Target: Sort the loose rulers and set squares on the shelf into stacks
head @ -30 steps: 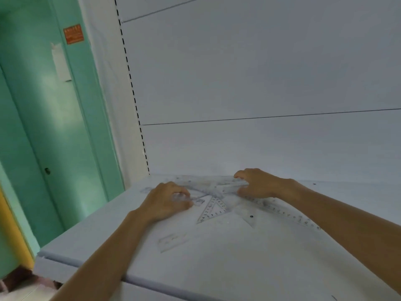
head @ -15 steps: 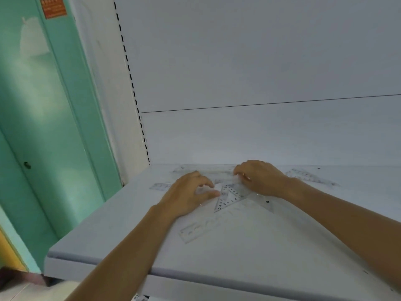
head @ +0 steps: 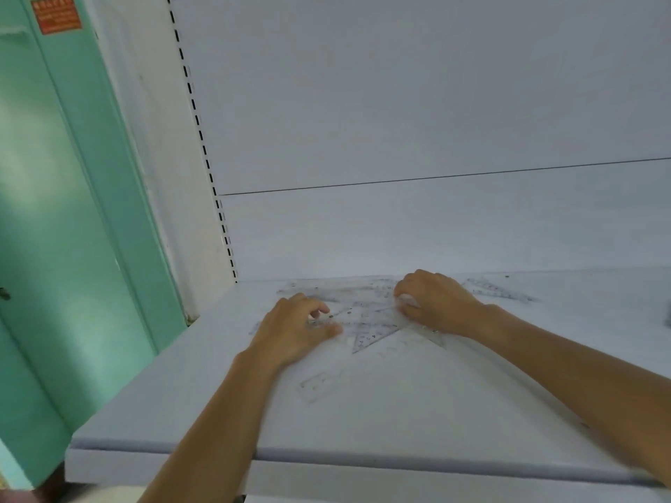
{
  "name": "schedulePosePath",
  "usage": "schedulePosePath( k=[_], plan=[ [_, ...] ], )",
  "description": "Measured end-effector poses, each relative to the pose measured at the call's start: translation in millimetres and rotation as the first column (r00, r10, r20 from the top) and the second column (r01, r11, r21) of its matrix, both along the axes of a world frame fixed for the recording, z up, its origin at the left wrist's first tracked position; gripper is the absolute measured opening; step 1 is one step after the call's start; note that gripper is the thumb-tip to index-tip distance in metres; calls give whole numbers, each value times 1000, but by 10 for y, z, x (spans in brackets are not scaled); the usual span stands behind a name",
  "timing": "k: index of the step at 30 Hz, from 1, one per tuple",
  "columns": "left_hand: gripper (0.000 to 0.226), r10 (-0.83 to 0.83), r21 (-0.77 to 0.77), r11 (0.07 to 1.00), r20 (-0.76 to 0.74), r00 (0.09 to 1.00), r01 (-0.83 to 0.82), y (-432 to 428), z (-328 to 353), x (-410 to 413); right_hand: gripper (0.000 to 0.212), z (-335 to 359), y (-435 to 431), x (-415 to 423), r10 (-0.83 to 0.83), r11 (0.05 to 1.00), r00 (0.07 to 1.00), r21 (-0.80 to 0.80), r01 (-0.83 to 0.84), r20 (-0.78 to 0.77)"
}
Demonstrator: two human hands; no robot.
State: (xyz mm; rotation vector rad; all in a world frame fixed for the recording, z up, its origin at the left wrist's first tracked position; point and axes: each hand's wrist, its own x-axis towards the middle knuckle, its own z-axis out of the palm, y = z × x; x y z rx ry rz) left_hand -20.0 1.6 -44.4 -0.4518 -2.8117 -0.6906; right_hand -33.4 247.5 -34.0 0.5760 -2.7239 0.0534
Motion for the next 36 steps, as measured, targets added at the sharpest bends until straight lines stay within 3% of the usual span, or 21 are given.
schedulePosePath(
  k=[6, 13, 16, 22, 27, 31, 36],
  plan=[
    [43, -29, 74, 997, -4, 1000, 30, 40, -14, 26, 31, -31, -66, 38, 50, 996, 999, -68, -49, 11],
    [57, -3, 142, 990, 48, 999, -4, 52, -40, 39, 25, 0, -117, 116, -90, 992, 993, 85, 97, -76],
    [49, -17, 81, 997, 19, 1000, 15, 39, -36, 31, 18, 56, -97, 142, -159, 986, 983, 29, 162, -90],
    [44, -52, -25, 998, -54, 997, 51, 116, -2, 36, 6, 91, -154, 237, -144, 979, 987, -157, 131, -70],
    [41, -91, -49, 995, 20, 996, 92, 139, -26, 29, 7, 54, -234, 310, -133, 968, 991, -213, 131, 2],
    [41, -96, -103, 990, 24, 995, 98, 140, -35, 17, 26, -13, -254, 397, -95, 961, 994, -255, 104, 47],
    [39, -113, -170, 980, -33, 993, 105, 140, -49, 41, 33, -82, -334, 408, -117, 970, 984, -199, 142, 135]
  ],
)
